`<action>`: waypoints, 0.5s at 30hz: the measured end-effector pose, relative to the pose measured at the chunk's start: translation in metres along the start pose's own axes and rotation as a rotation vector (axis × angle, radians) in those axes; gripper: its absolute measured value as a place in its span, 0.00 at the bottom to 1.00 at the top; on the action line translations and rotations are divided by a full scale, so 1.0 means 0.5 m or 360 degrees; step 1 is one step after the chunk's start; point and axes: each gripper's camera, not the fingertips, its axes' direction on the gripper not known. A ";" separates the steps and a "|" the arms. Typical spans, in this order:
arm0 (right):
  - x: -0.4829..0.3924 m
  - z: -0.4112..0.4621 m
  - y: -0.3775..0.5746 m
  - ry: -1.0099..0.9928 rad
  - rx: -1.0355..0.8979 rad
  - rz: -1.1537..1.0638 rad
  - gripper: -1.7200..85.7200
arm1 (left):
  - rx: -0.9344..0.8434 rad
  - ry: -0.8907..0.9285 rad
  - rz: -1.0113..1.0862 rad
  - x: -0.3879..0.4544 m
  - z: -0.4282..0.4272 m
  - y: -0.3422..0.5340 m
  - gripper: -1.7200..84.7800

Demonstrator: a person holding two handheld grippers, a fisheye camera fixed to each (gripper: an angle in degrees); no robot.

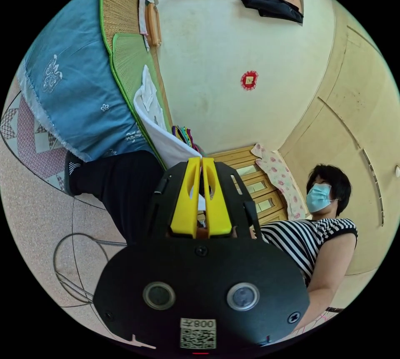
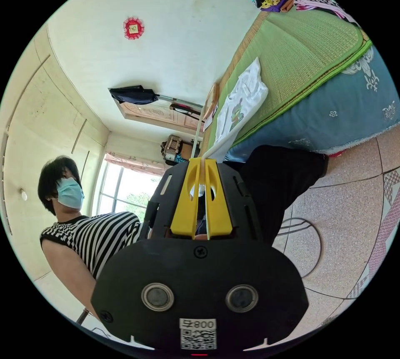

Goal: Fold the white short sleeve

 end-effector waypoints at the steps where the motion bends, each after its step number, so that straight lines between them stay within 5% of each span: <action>1: -0.002 -0.003 0.001 -0.0003 -0.0001 -0.0005 0.04 | 0.0005 0.0008 0.0005 0.002 -0.009 -0.001 0.03; 15: -0.090 -0.077 0.049 -0.0103 -0.0027 -0.0256 0.03 | -0.0021 0.0101 0.0227 0.083 -0.094 -0.074 0.03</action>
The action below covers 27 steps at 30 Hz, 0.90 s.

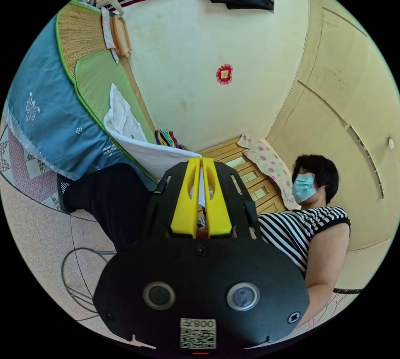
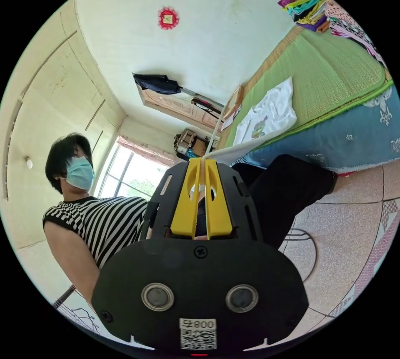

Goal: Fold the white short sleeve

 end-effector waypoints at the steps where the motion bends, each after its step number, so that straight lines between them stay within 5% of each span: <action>1: -0.005 -0.001 0.001 -0.0002 -0.0005 -0.0014 0.03 | -0.0002 0.0008 0.0022 0.005 -0.004 -0.009 0.03; 13: -0.049 -0.005 0.023 -0.0040 -0.0024 -0.0224 0.04 | 0.0031 0.0095 0.0201 0.001 -0.018 -0.096 0.03; 27: 0.108 0.079 -0.046 0.0003 0.0084 -0.0198 0.03 | 0.0045 0.0097 0.0203 -0.157 0.080 -0.266 0.03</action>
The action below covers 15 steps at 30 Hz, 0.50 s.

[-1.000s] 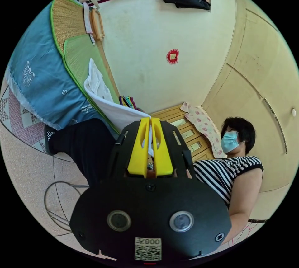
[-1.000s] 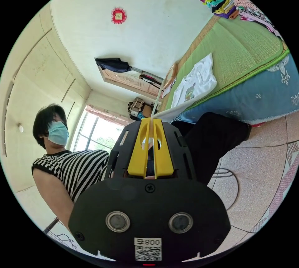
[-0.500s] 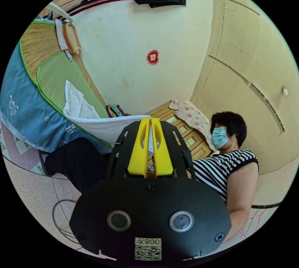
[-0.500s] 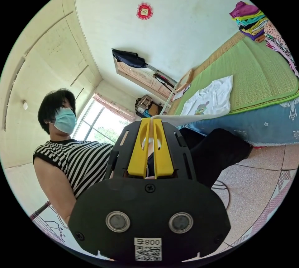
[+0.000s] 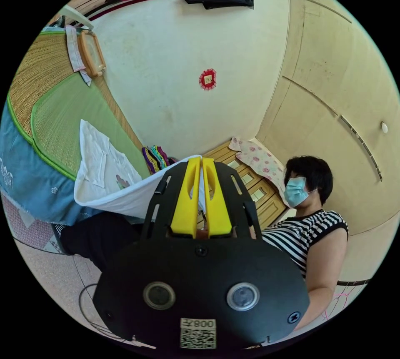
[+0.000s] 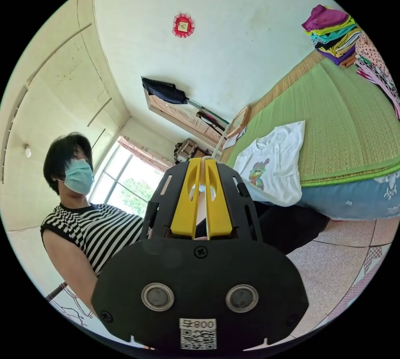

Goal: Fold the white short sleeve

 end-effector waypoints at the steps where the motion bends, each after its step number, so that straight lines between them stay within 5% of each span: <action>1: 0.009 0.006 -0.006 0.0005 0.0003 0.0000 0.03 | -0.0007 0.0001 0.0006 -0.019 0.016 -0.020 0.03; 15: 0.287 0.191 -0.094 0.0100 0.0002 0.0167 0.03 | 0.0007 -0.0090 -0.0118 -0.314 0.182 -0.210 0.03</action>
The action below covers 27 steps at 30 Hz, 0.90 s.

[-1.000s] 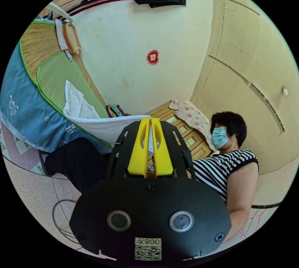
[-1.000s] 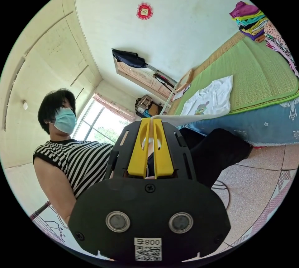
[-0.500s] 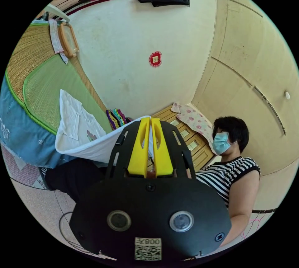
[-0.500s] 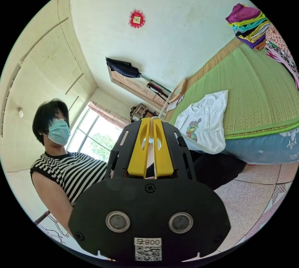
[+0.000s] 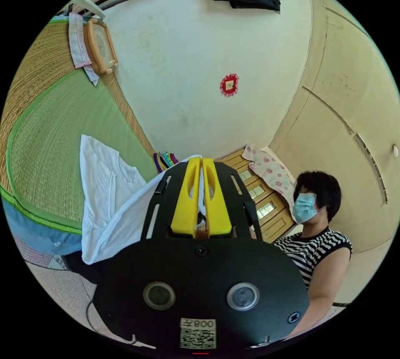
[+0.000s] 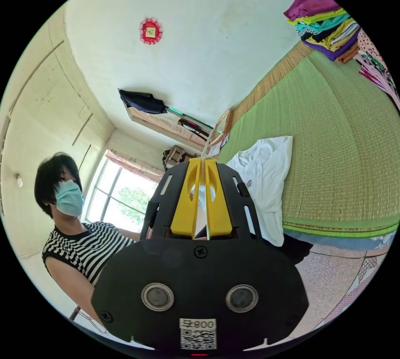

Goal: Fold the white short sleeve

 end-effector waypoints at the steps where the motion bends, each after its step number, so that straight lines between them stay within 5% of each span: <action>1: 0.014 0.008 0.000 0.0001 0.0001 0.0013 0.03 | -0.0003 -0.0013 -0.0014 -0.025 0.015 -0.015 0.03; 27: 0.565 0.383 0.049 0.0142 -0.0114 0.0447 0.04 | -0.0065 -0.0352 -0.0230 -0.502 0.272 -0.245 0.03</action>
